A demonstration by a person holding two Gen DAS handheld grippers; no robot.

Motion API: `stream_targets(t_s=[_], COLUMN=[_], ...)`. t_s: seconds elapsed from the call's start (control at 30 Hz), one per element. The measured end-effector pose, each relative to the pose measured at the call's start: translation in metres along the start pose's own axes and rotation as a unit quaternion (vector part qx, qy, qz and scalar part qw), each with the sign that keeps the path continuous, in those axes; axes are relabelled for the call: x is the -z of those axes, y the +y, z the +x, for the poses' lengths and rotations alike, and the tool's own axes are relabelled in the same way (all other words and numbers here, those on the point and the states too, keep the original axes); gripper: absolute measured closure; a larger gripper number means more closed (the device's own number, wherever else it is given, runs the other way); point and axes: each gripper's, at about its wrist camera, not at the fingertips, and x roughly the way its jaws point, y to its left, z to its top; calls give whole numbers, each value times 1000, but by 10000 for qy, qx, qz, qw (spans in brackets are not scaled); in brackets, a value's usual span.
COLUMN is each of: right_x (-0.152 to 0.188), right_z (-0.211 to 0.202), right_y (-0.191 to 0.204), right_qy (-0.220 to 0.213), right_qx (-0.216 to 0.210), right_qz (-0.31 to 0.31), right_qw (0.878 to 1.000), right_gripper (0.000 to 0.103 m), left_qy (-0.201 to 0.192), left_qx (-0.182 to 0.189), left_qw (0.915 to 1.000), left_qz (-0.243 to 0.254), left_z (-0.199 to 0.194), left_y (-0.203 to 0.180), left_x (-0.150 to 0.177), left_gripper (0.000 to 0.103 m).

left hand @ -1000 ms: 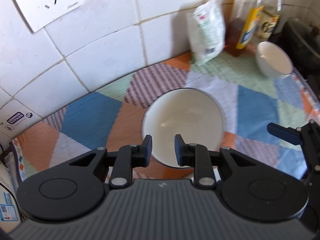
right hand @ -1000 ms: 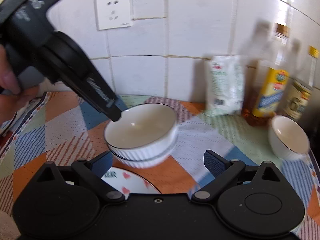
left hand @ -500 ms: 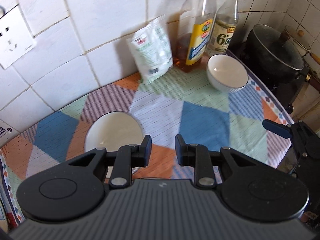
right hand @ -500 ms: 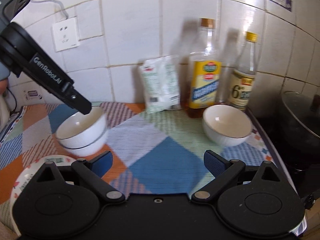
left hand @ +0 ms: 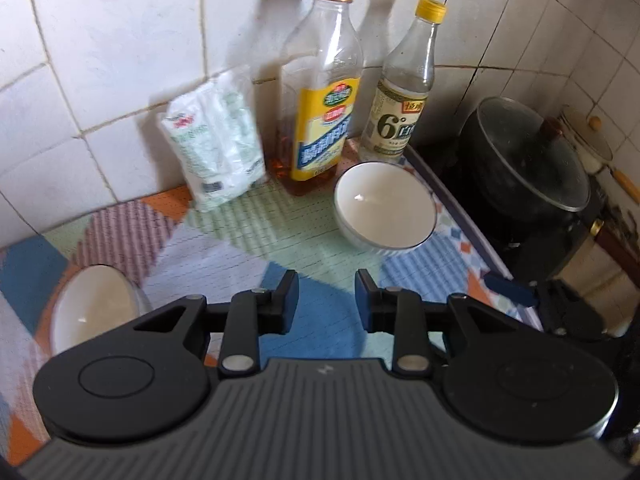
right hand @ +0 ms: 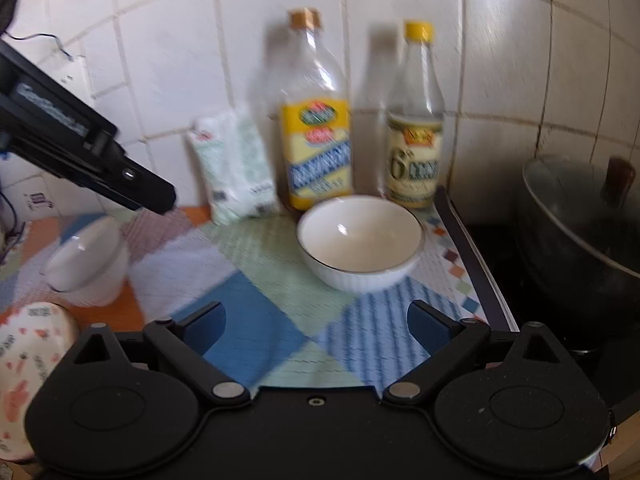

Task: Organize plates and bowls
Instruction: 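Move the left gripper to the bowl by the bottles and grasp its rim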

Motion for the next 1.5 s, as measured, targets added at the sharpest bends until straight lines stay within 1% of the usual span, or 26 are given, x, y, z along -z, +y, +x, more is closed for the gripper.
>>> stream_targets(t_s=[0.1,0.2,0.27,0.37,0.43,0.5,0.6,0.7,0.77,0.83,0.9,0.97,1.0,1.03,1.1,1.17,1.27,1.33,1.37,1.43,1.5], right_x=[1,0,-2,-8,-10,-11,-11,-12,-14,-17,-19,-20,-20,-21,-22,-24,-22,-18,-17,-15,-16], right_z=[14,31,42,56,68,76,88,103,110,116,120,122,125,127,134,135,136,133,136,140,142], right_y=[-13,-22,-27,-33,-37,-38,-38,-38,-40,-42,-41,-41,-42,-43,-47,-46,-47,-46,-45,-42,-40], right_qy=[58,125,187,215,291,342,407,494,469,462,453,361,336,313,318,309,225,192,226,279,244], right_qx=[-72,-152,-203,-275,-283,-265,-362,-317,-401,-603,-522,-434,-394,-365,-431,-411,-433,-417,-402,-325,-276], right_qz=[-62,-201,-229,-235,-259,-346,-441,-504,-417,-142,-30,29,67,98,152,104,79,13,-57,-181,-209], right_qw=[9999,9996,9994,9991,9988,9985,9975,9970,9972,9970,9976,9984,9986,9988,9985,9986,9988,9989,9989,9989,9991], right_gripper=[4,4,4,4,4,4,4,4,4,2,2,2,2,2,3,3,3,6,9,10,9], left_qy=[22,-28,17,95,72,53,87,237,509,633,636,552,512,489,527,549,576,601,598,596,633], left_qx=[48,-46,-109,-63,-53,-125,-151,-144,-63,14,95,189,208,137,-31,-13,-81,-112,-117,-138,-205], left_qw=[10000,9999,9995,9981,9977,9976,9967,9955,9953,9942,9932,9928,9925,9932,9941,9940,9960,9964,9964,9968,9971], left_qz=[-60,-125,-290,-611,-667,-686,-792,-904,-822,-868,-975,-1042,-1091,-1050,-943,-942,-677,-594,-587,-514,-358], left_z=[14,30,43,59,68,77,94,115,135,150,158,163,165,168,172,175,178,180,181,182,186], left_y=[-10,-14,-14,-11,-12,-13,-13,-11,-10,-8,-5,-2,0,0,-3,-3,-6,-5,-5,-7,-11], left_x=[-8,-16,-20,-23,-25,-26,-31,-34,-37,-38,-41,-43,-44,-44,-47,-49,-50,-49,-48,-47,-49], left_gripper=[71,68,67,66,65,64,64,64,64,66,66,70,73,81,88,88,93,95,95,95,95])
